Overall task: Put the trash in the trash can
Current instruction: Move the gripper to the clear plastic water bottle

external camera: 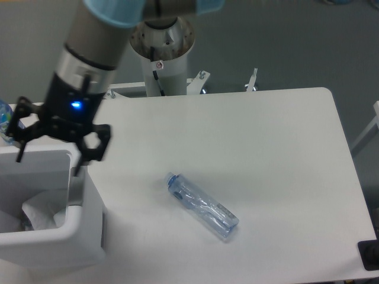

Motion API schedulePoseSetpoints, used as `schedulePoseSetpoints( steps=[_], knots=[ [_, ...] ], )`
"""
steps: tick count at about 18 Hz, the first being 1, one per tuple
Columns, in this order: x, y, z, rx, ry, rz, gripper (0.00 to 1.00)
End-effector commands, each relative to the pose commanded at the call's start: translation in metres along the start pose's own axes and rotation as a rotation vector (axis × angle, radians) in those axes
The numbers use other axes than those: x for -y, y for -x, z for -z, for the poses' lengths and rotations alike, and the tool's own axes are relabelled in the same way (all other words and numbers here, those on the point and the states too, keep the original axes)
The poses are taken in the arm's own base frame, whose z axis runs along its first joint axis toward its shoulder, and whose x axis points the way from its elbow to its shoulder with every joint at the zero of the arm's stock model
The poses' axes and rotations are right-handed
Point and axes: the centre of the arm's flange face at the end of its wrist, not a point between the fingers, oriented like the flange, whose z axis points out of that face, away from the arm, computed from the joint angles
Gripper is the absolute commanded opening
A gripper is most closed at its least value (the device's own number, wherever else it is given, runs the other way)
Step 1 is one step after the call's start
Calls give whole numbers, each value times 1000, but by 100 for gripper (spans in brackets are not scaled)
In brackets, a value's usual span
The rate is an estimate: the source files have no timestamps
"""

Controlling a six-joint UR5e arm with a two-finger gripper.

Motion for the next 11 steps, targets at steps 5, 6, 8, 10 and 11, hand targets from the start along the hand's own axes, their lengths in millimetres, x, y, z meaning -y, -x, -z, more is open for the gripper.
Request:
schedulePoseSetpoints(
  steps=[5,6,8,10,11],
  knots=[
    [8,61,-4,355,-39,108,100],
    [9,73,-16,396,-25,114,100],
    [12,98,-41,443,11,125,100],
    [15,128,-61,484,40,150,100],
    [14,140,-68,497,56,160,100]
  ],
)
